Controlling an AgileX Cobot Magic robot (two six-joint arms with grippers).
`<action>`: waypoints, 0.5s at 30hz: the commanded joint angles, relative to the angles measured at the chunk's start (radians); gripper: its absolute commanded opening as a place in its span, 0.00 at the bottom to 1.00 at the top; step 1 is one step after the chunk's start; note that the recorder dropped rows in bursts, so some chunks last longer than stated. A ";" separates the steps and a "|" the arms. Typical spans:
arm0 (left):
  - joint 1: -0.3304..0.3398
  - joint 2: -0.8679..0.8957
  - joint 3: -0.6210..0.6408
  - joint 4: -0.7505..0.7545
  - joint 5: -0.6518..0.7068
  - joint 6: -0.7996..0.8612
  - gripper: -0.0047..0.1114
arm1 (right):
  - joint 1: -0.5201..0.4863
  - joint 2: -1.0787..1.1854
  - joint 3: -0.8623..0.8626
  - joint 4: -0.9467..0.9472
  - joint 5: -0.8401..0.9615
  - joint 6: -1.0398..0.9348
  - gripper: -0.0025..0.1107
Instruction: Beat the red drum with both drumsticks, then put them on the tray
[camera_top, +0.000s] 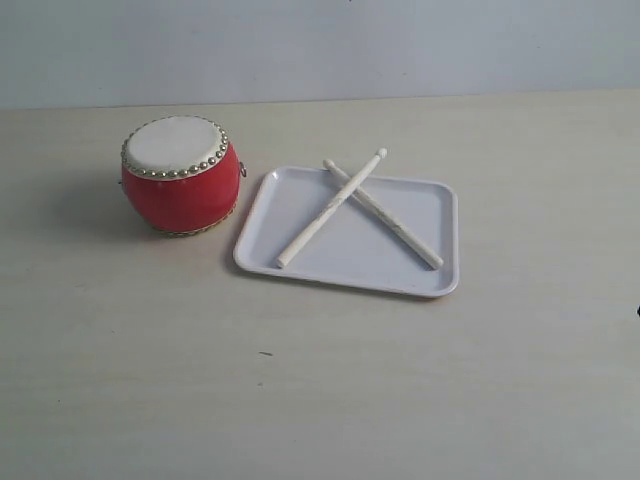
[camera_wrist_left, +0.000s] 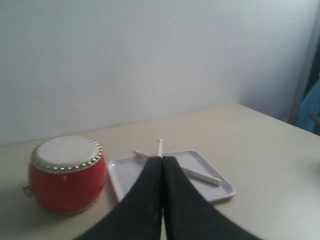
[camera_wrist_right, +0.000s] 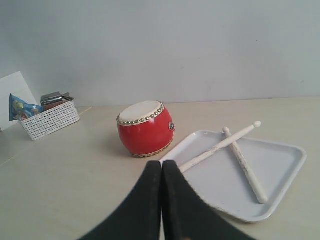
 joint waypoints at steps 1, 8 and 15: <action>0.002 -0.003 0.068 0.124 -0.084 -0.009 0.04 | -0.002 -0.005 0.004 -0.002 -0.009 0.003 0.02; 0.002 -0.003 0.168 0.245 -0.164 -0.083 0.04 | -0.002 -0.005 0.004 -0.002 -0.009 0.003 0.02; 0.002 -0.003 0.209 0.411 -0.213 -0.280 0.04 | -0.002 -0.005 0.004 -0.002 -0.009 0.003 0.02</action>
